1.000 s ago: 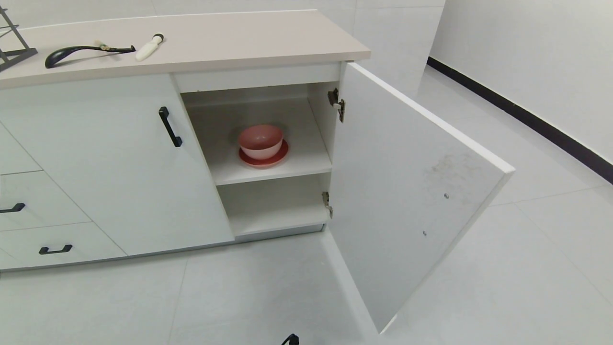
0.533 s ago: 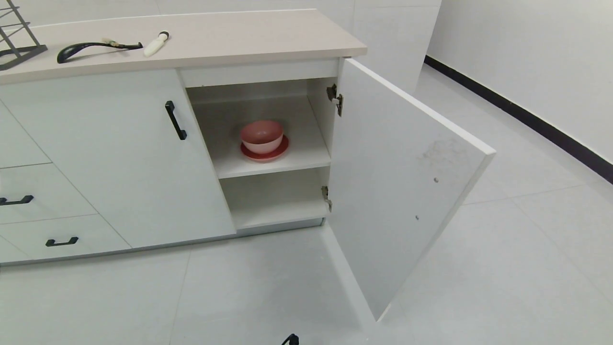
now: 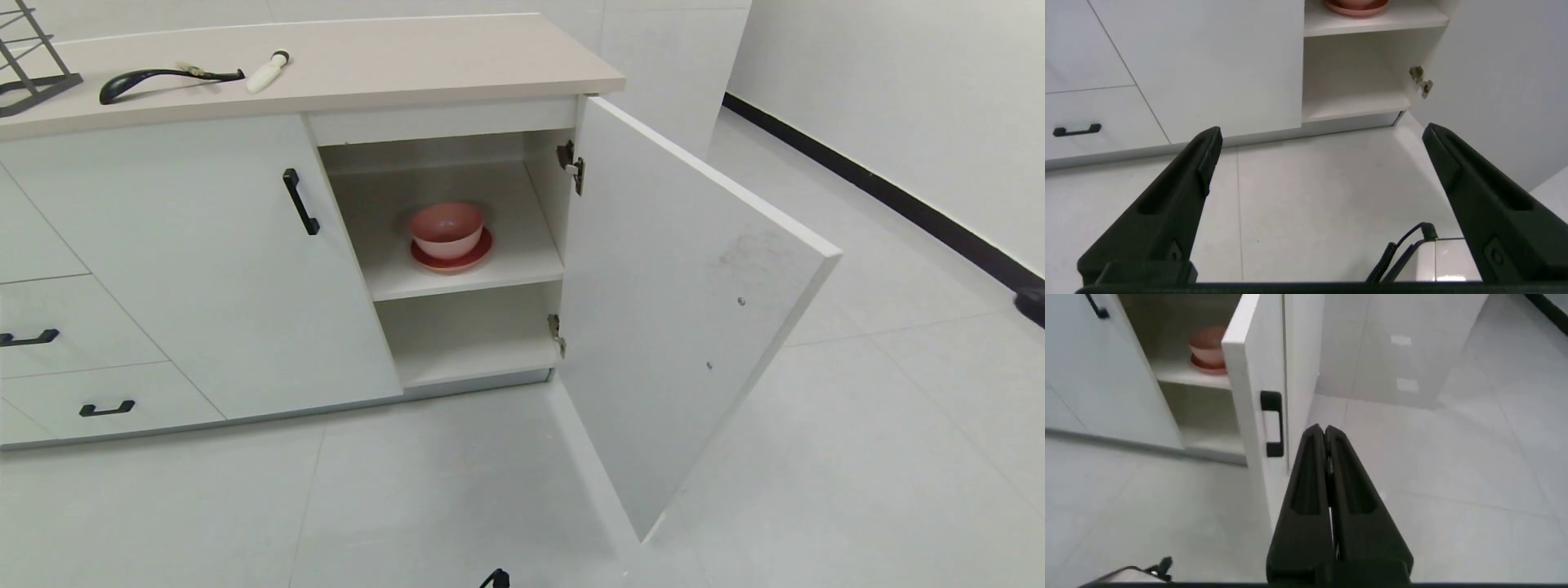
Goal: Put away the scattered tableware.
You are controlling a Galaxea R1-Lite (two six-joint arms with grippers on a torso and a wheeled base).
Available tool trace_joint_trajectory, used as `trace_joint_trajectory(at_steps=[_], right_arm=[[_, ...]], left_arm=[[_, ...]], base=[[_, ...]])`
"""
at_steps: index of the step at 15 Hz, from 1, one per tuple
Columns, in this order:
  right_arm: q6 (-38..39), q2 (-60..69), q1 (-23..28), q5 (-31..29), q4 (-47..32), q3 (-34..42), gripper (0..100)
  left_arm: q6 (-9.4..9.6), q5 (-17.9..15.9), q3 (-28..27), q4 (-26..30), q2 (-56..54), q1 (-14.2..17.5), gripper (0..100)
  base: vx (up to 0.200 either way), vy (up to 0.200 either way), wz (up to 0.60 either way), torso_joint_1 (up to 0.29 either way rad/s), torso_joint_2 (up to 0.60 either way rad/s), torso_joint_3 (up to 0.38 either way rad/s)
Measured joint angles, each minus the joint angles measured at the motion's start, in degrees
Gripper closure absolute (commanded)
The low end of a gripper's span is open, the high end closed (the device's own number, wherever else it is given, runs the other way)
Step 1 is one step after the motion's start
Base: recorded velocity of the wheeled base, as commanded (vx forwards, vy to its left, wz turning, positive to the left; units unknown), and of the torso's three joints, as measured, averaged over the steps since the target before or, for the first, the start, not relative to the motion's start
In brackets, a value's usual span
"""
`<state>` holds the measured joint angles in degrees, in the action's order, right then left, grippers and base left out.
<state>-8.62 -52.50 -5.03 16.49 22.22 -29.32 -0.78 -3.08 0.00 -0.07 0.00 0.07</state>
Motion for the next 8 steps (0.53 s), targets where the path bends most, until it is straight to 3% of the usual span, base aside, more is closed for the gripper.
trace_joint_trajectory(at_steps=[2, 4, 8], right_arm=[[-4.1, -7.9, -0.1, 0.6, 18.5, 0.9, 100], [-6.0, -15.2, 0.3, 3.2, 31.0, 5.9, 100], [-6.7, -23.8, 1.6, 6.9, 36.2, 9.6, 100]], left_arm=[[0.02, 0.0, 0.0, 0.0, 0.0, 0.0, 0], [0.18, -0.1, 0.0, 0.1, 0.0, 0.0, 0], [0.12, -0.1, 0.0, 0.1, 0.0, 0.0, 0]], base=[[0.0, 0.0, 0.0, 0.0, 0.0, 0.0], [0.0, 0.0, 0.0, 0.0, 0.0, 0.0], [0.0, 0.0, 0.0, 0.0, 0.0, 0.0]])
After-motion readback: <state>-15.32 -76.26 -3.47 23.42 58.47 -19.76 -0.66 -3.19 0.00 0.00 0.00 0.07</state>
